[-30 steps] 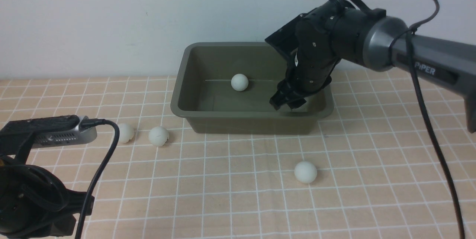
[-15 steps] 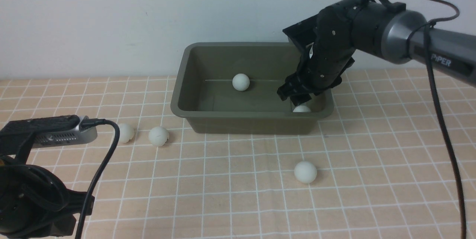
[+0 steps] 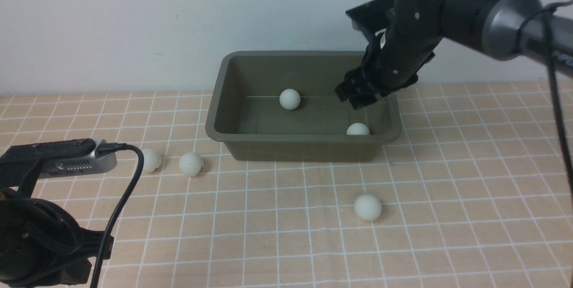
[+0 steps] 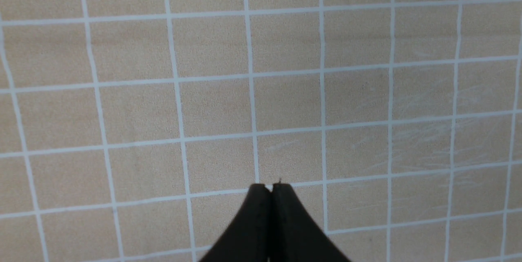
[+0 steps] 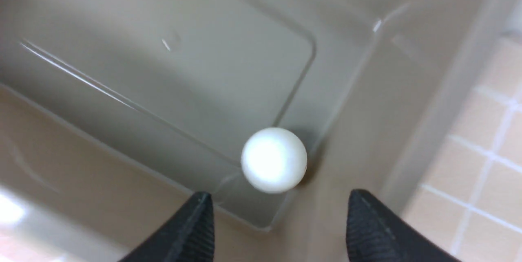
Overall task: Put the table tennis balls into the box on the light coffee tablecloth.
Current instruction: 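Reach for and grasp a ping pong ball on the table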
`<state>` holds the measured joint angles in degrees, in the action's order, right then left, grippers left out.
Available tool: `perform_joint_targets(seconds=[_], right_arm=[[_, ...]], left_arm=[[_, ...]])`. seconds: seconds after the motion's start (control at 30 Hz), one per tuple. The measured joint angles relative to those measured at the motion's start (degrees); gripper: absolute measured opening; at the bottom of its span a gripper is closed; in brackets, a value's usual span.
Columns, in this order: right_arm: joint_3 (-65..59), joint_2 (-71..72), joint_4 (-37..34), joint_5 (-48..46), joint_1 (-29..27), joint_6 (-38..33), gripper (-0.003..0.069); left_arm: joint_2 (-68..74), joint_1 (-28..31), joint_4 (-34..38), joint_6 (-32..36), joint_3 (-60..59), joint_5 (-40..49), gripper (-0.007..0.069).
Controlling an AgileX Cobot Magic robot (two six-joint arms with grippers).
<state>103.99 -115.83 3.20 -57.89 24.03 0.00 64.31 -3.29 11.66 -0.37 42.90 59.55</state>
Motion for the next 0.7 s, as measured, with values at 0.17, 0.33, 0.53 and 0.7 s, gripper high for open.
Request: perform_joint_targets(seconds=[0.17, 0.33, 0.53, 0.7], right_arm=[[0.27, 6.06, -4.03, -7.62, 0.00, 0.00, 0.0405], [-0.08, 6.66, -9.14, -12.99, 0.00, -0.53, 0.0405], [-5.09, 6.60, -11.92, -13.23, 0.50, -1.63, 0.0405], [-11.94, 6.60, -12.13, -13.07, 1.87, -2.03, 0.0405]], left_arm=[[0.00, 0.00, 0.00, 0.00, 0.00, 0.00, -0.0069], [0.00, 0.00, 0.00, 0.00, 0.00, -0.29, -0.0069], [0.00, 0.00, 0.00, 0.00, 0.00, -0.34, -0.0069], [0.00, 0.00, 0.00, 0.00, 0.00, -0.28, -0.0069]])
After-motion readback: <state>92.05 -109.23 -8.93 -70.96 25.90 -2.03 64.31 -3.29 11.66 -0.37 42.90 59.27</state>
